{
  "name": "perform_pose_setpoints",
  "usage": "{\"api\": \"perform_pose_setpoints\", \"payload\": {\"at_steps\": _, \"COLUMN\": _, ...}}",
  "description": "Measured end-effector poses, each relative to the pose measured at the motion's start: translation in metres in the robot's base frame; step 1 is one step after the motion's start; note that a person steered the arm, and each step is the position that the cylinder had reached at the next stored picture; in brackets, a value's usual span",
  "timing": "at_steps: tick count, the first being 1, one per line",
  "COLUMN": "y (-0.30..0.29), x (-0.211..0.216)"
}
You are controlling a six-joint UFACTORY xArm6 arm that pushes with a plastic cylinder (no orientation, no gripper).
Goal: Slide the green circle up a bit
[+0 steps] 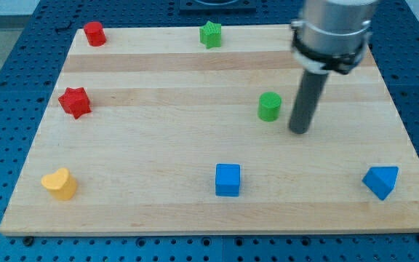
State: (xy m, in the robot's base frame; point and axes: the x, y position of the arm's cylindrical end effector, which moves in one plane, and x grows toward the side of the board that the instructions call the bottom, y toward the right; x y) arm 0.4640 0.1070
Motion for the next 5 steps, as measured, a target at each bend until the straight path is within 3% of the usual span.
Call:
{"api": "perform_pose_setpoints", "payload": {"at_steps": 1, "y": -0.062, "x": -0.013}}
{"api": "perform_pose_setpoints", "payload": {"at_steps": 2, "y": -0.076, "x": -0.035}}
{"api": "perform_pose_setpoints", "payload": {"at_steps": 4, "y": -0.041, "x": 0.007}}
{"api": "perform_pose_setpoints", "payload": {"at_steps": 5, "y": 0.000, "x": -0.015}}
